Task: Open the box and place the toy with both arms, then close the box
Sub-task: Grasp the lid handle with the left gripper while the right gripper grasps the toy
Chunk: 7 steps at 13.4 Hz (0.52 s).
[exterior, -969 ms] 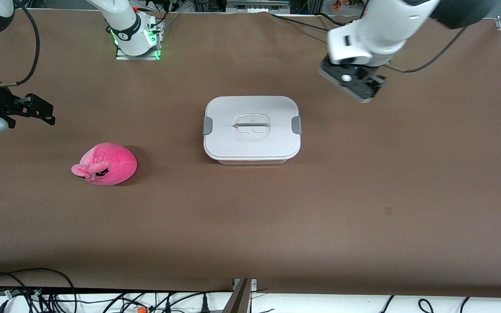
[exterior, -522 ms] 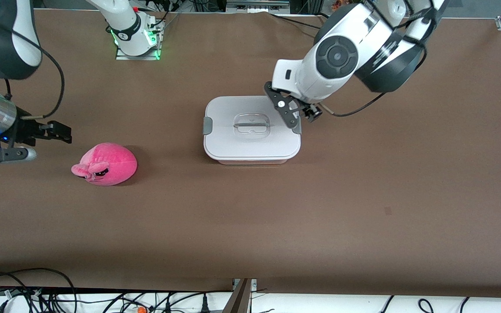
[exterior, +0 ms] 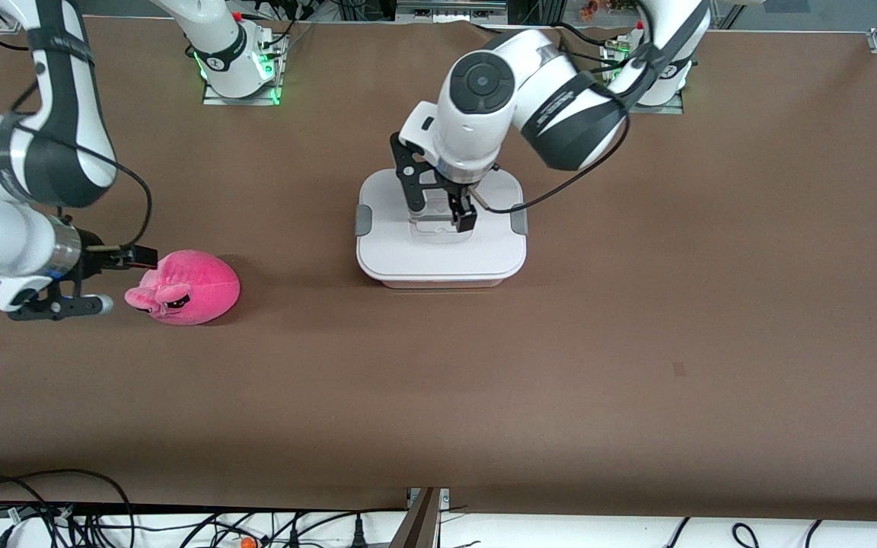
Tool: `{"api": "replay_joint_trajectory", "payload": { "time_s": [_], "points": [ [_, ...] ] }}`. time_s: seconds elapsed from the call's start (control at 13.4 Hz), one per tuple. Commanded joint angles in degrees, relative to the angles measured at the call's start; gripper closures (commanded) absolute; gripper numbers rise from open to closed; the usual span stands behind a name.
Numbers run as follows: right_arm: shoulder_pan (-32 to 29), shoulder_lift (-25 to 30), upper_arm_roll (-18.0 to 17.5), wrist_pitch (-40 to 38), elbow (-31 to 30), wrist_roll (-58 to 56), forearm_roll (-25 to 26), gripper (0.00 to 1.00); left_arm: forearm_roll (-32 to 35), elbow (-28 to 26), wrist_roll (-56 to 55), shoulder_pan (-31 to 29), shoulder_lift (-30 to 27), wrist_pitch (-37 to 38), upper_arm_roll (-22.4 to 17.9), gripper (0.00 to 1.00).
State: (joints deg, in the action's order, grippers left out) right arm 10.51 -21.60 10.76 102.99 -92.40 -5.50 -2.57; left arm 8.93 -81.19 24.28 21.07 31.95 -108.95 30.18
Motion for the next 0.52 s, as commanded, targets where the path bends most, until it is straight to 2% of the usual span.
{"api": "replay_joint_trajectory", "payload": {
  "time_s": [0.0,0.07,0.15,0.22,0.3,0.37,0.45],
  "points": [
    [-0.3,1.1,-0.3,7.1,-7.2,-0.2,-2.0,0.0,4.0,-2.4,2.0,1.5,1.6,-4.6,-0.2,0.0],
    [-0.3,1.1,-0.4,9.6,-9.3,-0.3,-2.0,0.0,4.3,-2.4,2.0,1.5,2.8,-4.7,-0.2,0.08],
    [-0.3,1.1,-0.5,11.7,-11.5,-0.9,-2.0,0.0,4.4,-2.1,2.3,1.4,3.7,-4.7,-0.1,0.35],
    [-0.3,1.1,-0.5,13.6,-13.3,-1.9,-2.0,0.0,4.4,-2.2,2.2,1.4,3.7,-4.6,-0.1,0.71],
    [-0.3,0.9,-0.5,15.7,-14.8,-3.1,-2.0,0.0,4.4,-2.4,2.0,1.4,3.8,-4.3,-0.2,0.84],
    [-0.3,0.7,-0.5,17.9,-16.1,-4.5,-2.1,0.0,4.4,-2.4,1.4,1.6,3.9,-4.2,-0.1,0.86],
    [-0.3,0.2,-0.5,19.4,-16.8,-4.9,-2.1,0.02,4.4,-2.6,1.2,2.0,4.0,-4.2,-0.2,0.93]
  ]
}}
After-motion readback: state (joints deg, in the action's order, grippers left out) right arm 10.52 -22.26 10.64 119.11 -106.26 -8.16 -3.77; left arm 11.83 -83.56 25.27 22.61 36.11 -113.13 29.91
